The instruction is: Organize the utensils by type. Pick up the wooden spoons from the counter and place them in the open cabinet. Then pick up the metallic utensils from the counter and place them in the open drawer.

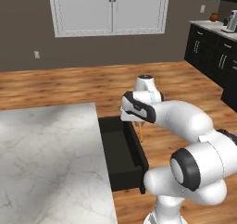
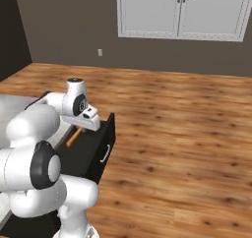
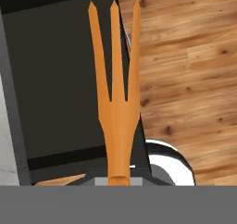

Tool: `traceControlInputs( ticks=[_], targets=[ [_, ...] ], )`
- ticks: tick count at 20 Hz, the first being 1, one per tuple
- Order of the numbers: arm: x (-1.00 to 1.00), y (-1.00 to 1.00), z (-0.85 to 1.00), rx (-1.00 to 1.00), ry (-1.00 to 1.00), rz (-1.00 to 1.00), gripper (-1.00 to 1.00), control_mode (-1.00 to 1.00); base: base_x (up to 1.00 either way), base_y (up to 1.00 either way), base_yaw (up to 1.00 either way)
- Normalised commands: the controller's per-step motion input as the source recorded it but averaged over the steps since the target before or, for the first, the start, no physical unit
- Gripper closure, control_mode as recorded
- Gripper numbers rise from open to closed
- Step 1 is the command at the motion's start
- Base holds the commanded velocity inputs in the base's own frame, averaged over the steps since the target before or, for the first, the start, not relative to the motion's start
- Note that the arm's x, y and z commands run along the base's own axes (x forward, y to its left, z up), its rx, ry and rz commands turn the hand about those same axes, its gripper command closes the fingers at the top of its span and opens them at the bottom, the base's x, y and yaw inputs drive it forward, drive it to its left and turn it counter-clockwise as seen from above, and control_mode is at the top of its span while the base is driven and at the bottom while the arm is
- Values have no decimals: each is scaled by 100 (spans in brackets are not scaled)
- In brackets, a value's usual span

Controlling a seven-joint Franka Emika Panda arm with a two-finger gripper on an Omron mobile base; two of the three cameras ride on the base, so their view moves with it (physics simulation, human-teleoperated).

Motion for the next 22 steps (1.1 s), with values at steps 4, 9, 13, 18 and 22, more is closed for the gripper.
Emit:
traceControlInputs(
  ticks=[4,9,13,18,22],
  targets=[
    [22,4,-54,0,3,0,100,-100,0,0,0],
    [30,0,-53,0,0,0,100,-100,0,0,0],
    [33,5,-46,0,0,0,100,-100,0,0,0],
    [20,6,-47,0,0,0,100,-100,0,0,0],
    [27,3,-37,0,0,0,100,-100,0,0,0]
  ],
)
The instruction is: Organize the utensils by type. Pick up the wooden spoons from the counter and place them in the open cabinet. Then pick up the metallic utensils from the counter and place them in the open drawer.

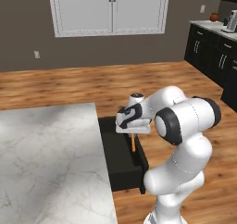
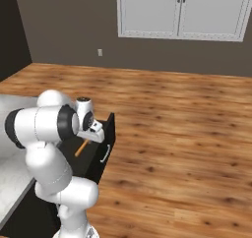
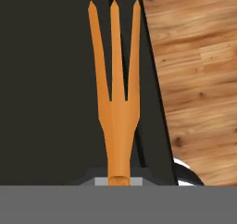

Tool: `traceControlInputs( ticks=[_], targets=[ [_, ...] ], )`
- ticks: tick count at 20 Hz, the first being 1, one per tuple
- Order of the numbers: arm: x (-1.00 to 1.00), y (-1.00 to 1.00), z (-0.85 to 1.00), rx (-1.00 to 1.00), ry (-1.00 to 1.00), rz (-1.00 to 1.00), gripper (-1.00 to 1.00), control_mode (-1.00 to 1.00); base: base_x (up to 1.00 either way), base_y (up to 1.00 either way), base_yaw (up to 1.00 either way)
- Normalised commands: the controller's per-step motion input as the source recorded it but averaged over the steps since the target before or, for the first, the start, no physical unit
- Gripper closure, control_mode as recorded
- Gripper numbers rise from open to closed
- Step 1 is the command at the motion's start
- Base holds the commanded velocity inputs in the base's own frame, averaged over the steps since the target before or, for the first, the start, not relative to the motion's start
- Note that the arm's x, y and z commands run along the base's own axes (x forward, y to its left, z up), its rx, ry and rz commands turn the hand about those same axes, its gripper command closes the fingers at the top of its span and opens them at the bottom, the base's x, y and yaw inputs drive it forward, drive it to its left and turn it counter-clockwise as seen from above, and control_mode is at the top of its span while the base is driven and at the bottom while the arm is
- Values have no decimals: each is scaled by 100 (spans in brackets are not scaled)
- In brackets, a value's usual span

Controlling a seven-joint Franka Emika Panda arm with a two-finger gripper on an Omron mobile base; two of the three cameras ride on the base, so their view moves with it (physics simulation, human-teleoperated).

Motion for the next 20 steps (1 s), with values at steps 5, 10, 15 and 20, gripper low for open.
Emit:
traceControlInputs(
  ticks=[5,10,15,20],
  targets=[
    [30,5,-36,0,0,0,100,-100,0,0,0],
    [28,5,-34,1,0,0,100,-100,0,0,0],
    [24,6,-32,3,0,0,100,-100,0,0,0],
    [20,2,-35,2,0,0,100,-100,0,0,0]
  ],
)
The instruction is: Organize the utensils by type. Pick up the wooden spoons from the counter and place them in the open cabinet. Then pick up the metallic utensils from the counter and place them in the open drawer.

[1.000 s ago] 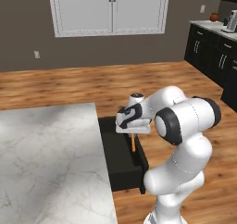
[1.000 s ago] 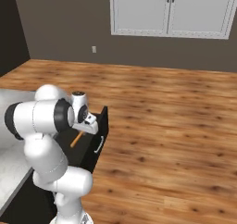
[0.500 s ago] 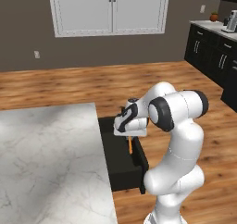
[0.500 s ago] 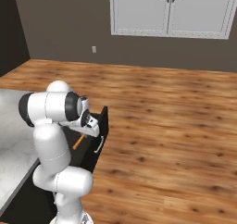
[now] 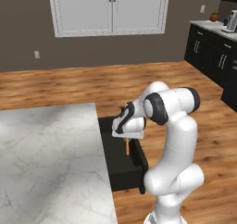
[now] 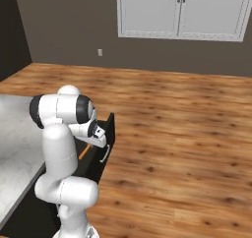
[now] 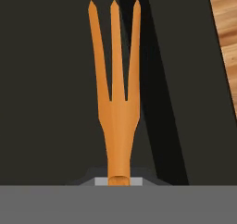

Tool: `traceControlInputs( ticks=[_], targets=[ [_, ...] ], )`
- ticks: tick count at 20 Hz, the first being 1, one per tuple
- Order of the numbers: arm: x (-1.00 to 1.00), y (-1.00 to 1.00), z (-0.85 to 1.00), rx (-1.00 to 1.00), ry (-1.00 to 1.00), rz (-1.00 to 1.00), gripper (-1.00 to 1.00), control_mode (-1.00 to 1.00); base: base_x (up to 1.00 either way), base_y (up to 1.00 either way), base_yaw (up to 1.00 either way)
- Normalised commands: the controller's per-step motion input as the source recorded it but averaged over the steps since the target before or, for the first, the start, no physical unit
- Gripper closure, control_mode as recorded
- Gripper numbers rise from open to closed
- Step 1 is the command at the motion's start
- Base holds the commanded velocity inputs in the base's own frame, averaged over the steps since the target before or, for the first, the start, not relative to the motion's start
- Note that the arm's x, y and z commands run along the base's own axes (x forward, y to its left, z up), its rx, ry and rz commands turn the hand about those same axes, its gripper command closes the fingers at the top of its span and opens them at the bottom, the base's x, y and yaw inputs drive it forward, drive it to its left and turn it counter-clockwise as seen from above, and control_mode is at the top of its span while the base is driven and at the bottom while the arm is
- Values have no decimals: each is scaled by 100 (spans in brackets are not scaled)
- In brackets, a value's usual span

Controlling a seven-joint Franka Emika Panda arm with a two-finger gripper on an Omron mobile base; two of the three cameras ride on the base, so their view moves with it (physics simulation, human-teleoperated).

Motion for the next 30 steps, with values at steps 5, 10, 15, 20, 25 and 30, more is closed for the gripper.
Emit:
traceControlInputs(
  ticks=[5,10,15,20,25,30],
  targets=[
    [18,1,-42,0,0,0,100,-100,0,0,0],
    [12,0,-44,0,2,0,100,-100,0,0,0],
    [-1,-16,-56,-6,2,0,100,-100,0,0,0],
    [-2,-38,-58,-8,0,0,100,-100,0,0,0],
    [-2,-46,-58,-6,0,0,100,-100,0,0,0],
    [-2,-49,-57,0,0,0,100,-100,0,0,0]
  ],
)
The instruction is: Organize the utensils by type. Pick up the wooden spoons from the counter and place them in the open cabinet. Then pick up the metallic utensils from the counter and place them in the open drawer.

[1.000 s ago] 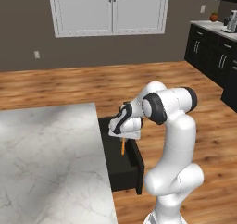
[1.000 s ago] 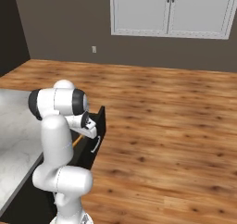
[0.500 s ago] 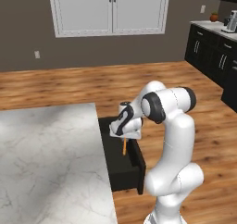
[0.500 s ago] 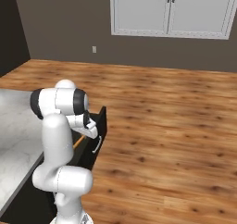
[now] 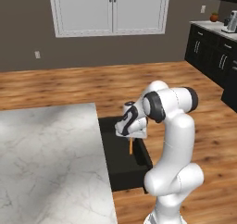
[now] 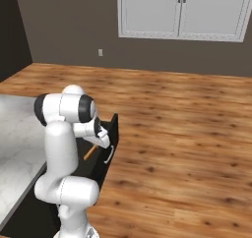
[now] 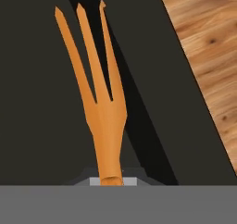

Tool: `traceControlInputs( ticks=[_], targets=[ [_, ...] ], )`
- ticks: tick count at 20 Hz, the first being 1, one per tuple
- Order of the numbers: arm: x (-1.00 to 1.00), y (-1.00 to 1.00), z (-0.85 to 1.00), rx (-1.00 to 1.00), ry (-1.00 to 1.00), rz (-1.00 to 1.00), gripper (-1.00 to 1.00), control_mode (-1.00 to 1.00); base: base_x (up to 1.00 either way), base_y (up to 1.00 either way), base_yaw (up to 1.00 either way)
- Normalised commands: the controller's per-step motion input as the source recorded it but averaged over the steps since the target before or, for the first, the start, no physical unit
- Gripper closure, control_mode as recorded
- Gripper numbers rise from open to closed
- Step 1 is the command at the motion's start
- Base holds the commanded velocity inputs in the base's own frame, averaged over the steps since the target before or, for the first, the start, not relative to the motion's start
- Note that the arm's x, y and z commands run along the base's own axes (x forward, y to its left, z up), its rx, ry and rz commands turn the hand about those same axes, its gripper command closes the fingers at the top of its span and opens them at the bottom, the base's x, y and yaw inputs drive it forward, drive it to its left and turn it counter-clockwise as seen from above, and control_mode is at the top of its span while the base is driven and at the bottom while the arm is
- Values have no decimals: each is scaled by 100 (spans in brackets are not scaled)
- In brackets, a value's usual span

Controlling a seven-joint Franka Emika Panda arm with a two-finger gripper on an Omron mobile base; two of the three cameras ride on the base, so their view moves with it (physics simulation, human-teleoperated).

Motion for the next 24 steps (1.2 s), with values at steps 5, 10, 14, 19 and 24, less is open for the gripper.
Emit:
traceControlInputs(
  ticks=[5,10,14,19,24],
  targets=[
    [-1,-55,-59,0,0,0,100,-100,0,0,0],
    [0,-59,-64,0,0,0,100,-100,0,0,0],
    [0,-61,-67,0,0,0,100,-100,0,0,0],
    [0,-62,-67,0,0,0,100,-100,0,0,0],
    [0,-64,-66,0,0,0,100,-100,0,0,0]
  ],
)
